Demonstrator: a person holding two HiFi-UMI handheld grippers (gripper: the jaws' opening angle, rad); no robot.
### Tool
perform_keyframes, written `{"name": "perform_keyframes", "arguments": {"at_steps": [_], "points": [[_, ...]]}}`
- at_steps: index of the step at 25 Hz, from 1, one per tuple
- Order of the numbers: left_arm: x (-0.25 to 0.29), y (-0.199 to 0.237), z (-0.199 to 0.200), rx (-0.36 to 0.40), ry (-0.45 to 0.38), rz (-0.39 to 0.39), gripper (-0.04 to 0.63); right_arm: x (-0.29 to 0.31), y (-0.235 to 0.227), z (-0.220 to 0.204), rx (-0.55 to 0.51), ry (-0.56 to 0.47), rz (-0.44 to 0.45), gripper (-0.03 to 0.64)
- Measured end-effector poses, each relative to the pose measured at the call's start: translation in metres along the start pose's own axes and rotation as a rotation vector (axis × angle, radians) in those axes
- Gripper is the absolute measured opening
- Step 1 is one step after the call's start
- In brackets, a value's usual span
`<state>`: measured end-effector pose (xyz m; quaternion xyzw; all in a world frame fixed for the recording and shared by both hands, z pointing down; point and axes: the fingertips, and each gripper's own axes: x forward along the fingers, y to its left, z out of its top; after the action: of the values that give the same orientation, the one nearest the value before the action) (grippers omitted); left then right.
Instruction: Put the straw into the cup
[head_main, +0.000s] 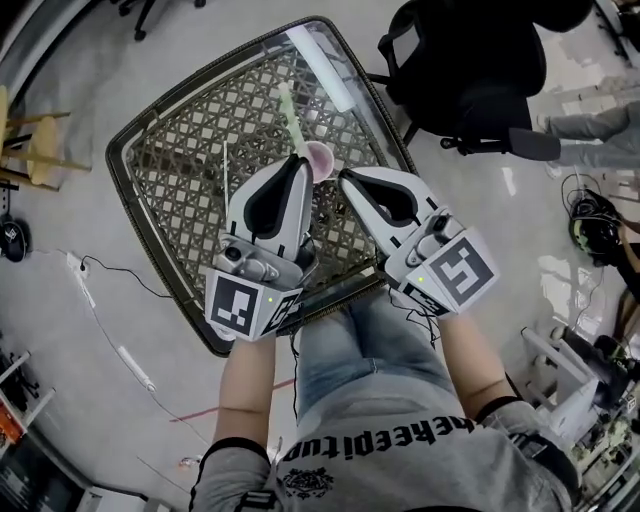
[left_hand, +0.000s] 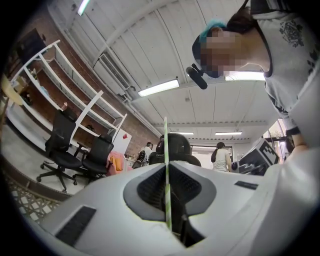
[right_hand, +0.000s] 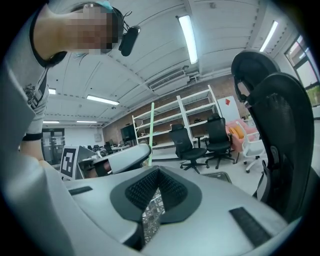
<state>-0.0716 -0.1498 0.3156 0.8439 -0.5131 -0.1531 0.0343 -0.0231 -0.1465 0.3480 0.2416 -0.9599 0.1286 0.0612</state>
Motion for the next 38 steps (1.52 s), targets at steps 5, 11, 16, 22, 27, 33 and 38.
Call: {"name": "perform_keyframes", "arguments": {"at_steps": [5,11,16,22,27,33,38], "points": [[0.000,0.004,-0.013,-0.005,-0.003,0.005,0.048,0.002,-0.002,-0.013,0.012,0.007,-0.002,0.012],[-0.001,0.011,-0.027,-0.011,-0.020,0.017,0.048,0.005,-0.008,-0.032,0.026,0.012,-0.007,0.012],[-0.005,0.013,-0.041,-0.016,-0.016,0.022,0.048,0.009,-0.008,-0.048,0.030,0.025,-0.002,0.012],[-0.005,0.016,-0.057,-0.020,-0.017,0.026,0.048,0.008,-0.012,-0.062,0.042,0.028,-0.002,0.012],[-0.006,0.018,-0.072,-0.021,-0.009,0.035,0.048,0.005,-0.019,-0.078,0.049,0.045,-0.006,0.012],[-0.009,0.022,-0.086,-0.012,-0.003,0.043,0.049,0.003,-0.020,-0.092,0.053,0.065,-0.004,0.012],[-0.010,0.028,-0.095,-0.016,-0.004,0.062,0.049,0.001,-0.020,-0.104,0.059,0.104,0.002,0.012]]}}
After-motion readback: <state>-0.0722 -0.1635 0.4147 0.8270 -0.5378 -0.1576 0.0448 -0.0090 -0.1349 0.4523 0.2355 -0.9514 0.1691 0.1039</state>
